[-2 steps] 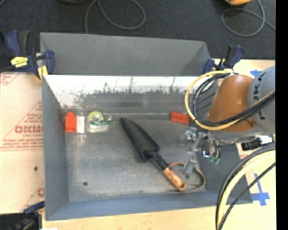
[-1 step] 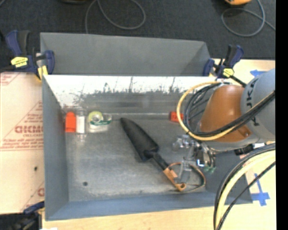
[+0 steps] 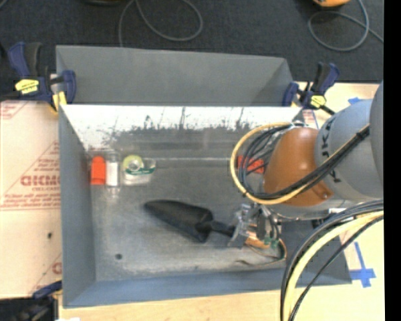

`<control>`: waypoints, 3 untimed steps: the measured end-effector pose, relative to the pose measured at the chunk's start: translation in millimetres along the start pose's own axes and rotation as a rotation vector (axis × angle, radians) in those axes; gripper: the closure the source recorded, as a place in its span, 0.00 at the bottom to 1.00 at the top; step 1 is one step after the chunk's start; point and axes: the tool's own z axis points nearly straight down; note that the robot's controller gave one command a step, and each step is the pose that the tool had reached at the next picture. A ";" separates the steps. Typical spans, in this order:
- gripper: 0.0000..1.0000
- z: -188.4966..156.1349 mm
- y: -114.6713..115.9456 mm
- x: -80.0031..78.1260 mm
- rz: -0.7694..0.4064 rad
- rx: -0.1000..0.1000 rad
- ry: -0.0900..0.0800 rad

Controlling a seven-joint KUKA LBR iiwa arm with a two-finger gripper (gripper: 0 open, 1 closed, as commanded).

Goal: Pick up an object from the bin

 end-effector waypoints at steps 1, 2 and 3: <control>1.00 0.0 0.0 0.0 -0.001 0.000 0.000; 1.00 -48.5 4.0 7.5 -0.043 0.001 0.006; 1.00 -109.5 5.2 4.5 -0.045 0.001 0.003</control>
Offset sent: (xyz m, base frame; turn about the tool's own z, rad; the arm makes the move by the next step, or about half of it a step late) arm -0.0065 0.0096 0.0749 -0.0654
